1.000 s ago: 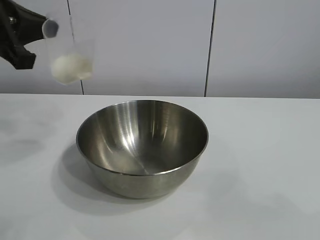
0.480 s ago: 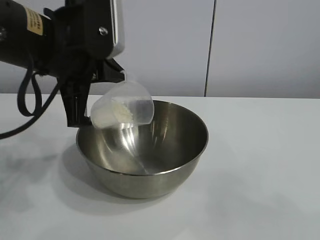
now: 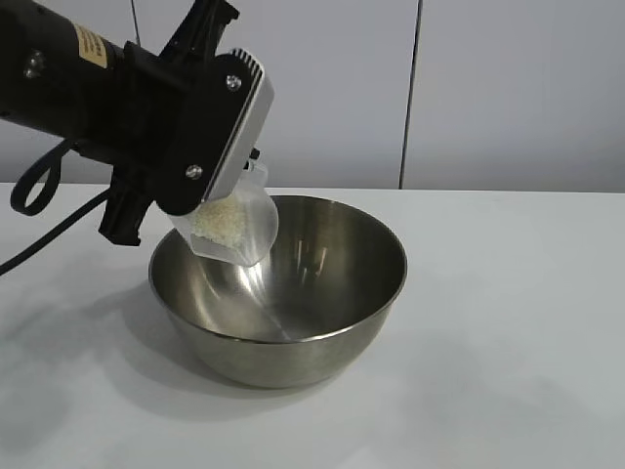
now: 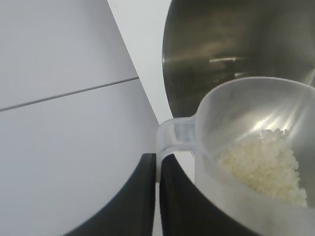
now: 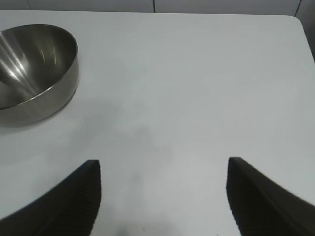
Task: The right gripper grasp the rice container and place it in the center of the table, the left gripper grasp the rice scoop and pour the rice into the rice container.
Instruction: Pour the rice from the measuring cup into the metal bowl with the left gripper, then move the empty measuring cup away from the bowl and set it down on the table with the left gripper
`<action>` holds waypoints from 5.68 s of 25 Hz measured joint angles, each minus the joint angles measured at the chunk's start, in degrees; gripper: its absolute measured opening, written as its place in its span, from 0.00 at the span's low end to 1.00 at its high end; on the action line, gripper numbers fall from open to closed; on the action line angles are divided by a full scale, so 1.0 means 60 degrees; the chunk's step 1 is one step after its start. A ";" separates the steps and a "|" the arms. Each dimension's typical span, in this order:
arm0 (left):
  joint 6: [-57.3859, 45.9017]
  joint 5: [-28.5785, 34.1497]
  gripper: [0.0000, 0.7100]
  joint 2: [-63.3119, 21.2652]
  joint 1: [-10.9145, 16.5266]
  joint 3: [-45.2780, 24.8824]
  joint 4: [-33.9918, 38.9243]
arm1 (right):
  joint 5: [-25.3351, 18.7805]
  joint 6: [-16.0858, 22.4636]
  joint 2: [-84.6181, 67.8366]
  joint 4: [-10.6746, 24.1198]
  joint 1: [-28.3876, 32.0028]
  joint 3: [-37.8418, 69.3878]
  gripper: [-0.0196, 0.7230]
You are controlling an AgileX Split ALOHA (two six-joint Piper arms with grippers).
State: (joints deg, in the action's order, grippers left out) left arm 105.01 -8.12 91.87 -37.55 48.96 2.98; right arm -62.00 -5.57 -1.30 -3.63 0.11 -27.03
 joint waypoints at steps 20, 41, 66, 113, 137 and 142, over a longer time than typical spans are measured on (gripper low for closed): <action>0.4572 -0.1207 0.01 0.0008 -0.0013 0.0151 -0.0106 | 0.0002 0.0000 0.0000 0.0000 0.0000 0.0000 0.69; 0.3712 -0.3206 0.01 0.0018 -0.0119 0.0151 -0.2357 | 0.0002 0.0000 0.0000 0.0000 0.0000 0.0000 0.69; -0.6585 -0.6208 0.01 -0.0132 0.0028 0.0151 -0.9088 | 0.0000 0.0000 0.0000 0.0000 0.0000 0.0000 0.69; -1.9149 -0.8345 0.01 0.2977 0.6609 -0.3403 0.3184 | -0.0001 0.0000 0.0000 0.0000 0.0000 0.0000 0.69; -1.7724 -0.7342 0.49 0.3725 0.6609 -0.3481 0.3123 | 0.0008 0.0000 0.0000 0.0000 0.0000 0.0000 0.69; -1.7650 -0.7225 0.57 0.3391 0.6609 -0.4008 0.2873 | 0.0008 0.0000 0.0000 0.0000 0.0000 0.0000 0.69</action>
State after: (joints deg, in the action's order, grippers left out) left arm -0.88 -51.47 112.22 2.11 24.91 20.21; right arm -61.95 -5.57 -1.30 -3.63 0.11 -27.03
